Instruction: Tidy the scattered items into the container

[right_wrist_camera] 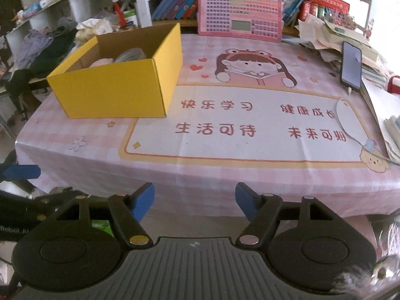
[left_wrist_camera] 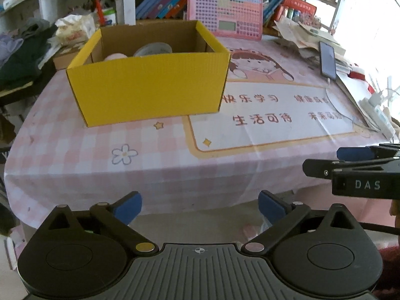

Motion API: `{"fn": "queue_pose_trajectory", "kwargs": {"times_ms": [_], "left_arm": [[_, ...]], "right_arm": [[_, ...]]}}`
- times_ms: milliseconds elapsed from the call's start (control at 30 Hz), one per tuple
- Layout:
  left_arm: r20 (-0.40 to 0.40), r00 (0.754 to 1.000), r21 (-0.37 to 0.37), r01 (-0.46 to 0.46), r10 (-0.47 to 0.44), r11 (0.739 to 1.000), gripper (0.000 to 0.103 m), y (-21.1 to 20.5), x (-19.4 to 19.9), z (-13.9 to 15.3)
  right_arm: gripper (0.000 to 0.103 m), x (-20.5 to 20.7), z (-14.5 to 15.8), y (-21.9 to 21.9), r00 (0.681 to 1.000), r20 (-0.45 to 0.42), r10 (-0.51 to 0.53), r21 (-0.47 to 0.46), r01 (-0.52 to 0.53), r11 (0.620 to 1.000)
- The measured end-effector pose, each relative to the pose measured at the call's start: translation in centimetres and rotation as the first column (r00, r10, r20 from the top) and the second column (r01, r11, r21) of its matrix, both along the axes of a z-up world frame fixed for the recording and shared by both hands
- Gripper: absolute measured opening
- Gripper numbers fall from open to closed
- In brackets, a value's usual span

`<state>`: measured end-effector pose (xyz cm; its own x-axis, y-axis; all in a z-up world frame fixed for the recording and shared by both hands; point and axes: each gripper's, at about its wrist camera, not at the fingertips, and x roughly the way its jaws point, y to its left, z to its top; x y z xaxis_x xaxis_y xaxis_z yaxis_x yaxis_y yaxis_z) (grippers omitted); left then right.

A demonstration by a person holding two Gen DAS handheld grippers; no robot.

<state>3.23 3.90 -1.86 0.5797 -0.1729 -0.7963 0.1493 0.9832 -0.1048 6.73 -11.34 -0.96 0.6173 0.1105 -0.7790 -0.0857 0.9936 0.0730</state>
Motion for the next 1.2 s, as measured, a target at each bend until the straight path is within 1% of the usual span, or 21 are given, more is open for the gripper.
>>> {"fn": "queue_pose_trajectory", "kwargs": {"times_ms": [200, 367, 1200], "left_arm": [[-0.004, 1.0, 0.006, 0.006, -0.006, 1.0, 0.103, -0.07, 0.15, -0.06], [-0.004, 1.0, 0.002, 0.005, -0.005, 1.0, 0.103, -0.05, 0.24, -0.04], [0.008, 1.0, -0.028, 0.002, -0.002, 1.0, 0.103, 0.28, 0.19, 0.15]], "right_arm": [[0.085, -0.01, 0.07, -0.19, 1.0, 0.001, -0.01, -0.001, 0.01, 1.0], [0.09, 0.03, 0.02, -0.1, 1.0, -0.007, -0.008, -0.008, 0.008, 1.0], [0.092, 0.26, -0.1, 0.44, 1.0, -0.01, 0.008, -0.018, -0.008, 1.0]]}}
